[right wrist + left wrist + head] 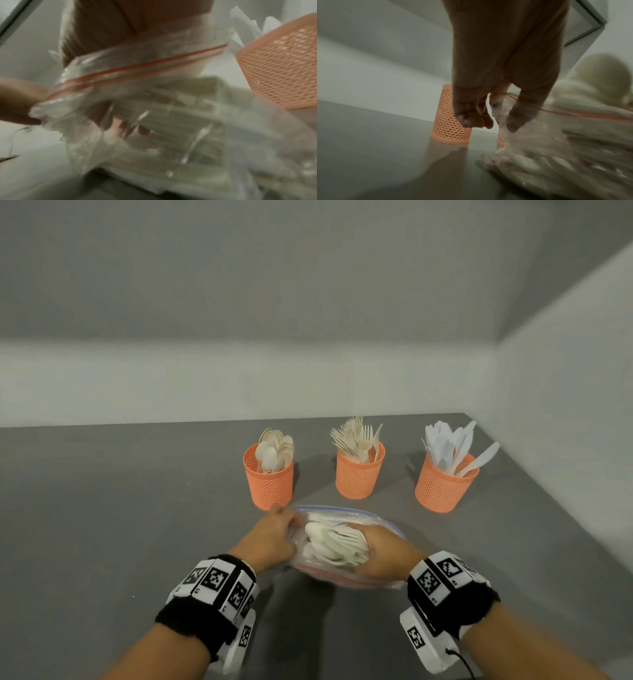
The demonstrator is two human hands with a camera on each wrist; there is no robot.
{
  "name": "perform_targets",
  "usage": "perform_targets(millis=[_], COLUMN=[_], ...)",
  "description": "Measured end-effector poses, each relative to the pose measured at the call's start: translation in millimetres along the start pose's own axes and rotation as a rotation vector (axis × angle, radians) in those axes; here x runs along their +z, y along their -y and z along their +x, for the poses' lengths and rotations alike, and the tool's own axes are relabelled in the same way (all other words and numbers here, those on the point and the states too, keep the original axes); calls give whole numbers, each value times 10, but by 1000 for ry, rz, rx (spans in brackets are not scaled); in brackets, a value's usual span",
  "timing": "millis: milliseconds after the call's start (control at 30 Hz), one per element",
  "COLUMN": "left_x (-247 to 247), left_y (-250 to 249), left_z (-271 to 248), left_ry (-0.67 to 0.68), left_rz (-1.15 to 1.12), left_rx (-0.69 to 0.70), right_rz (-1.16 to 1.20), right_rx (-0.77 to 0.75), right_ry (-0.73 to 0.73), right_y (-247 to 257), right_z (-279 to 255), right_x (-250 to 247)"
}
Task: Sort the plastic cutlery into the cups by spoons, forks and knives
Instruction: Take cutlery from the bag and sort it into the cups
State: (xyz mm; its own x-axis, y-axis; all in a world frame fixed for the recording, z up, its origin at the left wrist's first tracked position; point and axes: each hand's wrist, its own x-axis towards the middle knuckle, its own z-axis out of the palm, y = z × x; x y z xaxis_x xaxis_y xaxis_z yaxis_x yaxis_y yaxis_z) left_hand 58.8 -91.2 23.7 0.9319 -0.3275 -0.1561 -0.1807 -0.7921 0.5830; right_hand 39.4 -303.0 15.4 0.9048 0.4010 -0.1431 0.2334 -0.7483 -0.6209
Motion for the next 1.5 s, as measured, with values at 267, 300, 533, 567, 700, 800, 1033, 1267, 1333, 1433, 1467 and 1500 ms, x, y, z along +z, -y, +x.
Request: perform_targets(millis=[267, 300, 533, 567, 700, 800, 1033, 1267, 1333, 1433, 1467, 1500], left_x=[28, 13, 212, 354, 413, 99, 18, -256, -334, -365, -369, -368], left_y=[-12, -63, -663, -612, -513, -701, -1019, -810, -763, -697, -687, -669], left_z=[-45, -80, -162, -147, -89, -25, 127, 146, 144, 136, 128, 130], left_ry=[268, 285, 250, 315, 330, 173, -66, 28, 32, 20, 11, 3], left_rz=[334, 314, 277, 367, 332, -95, -1387, -1750, -1787, -1815, -1819, -1819], left_rx=[26, 21, 187, 154, 112, 158, -166, -104, -35, 26, 31, 39], right_rz=[591, 701, 1341, 1387, 1423, 1300, 252, 464, 604, 636, 619, 590], right_rx=[112, 148, 127, 128, 137, 168, -65, -164, -142, -78, -72, -83], right_ry=[-262, -301, -424, -423, -427, -455, -249, 54, -6, -125, -154, -186], right_y=[-19, -11, 33, 34, 68, 158, 679, 579, 563, 570, 576, 586], right_z=[-61, -74, -85, -83, -93, -102, 79, 36, -2, -43, -47, -45], right_x=[-187, -225, -425, -459, -569, -597, -337, -490, -499, -475, -453, -437])
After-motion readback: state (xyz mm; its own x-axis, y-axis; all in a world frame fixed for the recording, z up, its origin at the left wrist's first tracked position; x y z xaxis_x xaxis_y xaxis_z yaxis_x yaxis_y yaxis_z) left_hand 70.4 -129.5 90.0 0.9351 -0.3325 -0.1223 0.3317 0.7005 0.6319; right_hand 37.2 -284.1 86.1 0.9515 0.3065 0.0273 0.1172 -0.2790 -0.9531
